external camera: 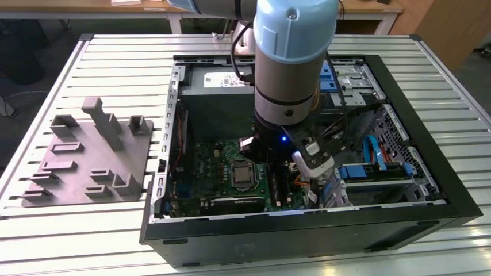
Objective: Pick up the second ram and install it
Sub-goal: 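Insert the second ram into the second slot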
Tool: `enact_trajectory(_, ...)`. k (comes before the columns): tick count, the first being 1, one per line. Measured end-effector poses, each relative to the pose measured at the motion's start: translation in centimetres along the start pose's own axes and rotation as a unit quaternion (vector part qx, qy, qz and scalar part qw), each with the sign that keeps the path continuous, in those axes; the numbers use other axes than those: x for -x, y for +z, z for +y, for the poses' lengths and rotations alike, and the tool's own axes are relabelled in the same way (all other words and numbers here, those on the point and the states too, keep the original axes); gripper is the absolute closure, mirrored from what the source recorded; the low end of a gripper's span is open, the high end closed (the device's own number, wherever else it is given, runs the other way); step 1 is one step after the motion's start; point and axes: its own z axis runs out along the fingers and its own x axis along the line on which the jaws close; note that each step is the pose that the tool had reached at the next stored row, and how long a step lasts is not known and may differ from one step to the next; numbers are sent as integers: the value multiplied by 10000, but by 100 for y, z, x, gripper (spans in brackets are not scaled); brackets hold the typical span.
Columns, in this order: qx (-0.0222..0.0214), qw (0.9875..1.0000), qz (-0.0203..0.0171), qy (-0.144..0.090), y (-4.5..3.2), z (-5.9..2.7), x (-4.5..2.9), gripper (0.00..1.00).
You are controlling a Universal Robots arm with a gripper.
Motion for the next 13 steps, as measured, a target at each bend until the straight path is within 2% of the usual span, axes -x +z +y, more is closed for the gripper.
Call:
enact_trajectory(2, -16, 10000, -1, -1, 1, 0, 1, 86)
enact_trajectory(6, -92, 10000, 1, -6, 2, 25, 13, 86)
enact_trajectory(13, -94, 10000, 3, -6, 11, 60, 15, 86)
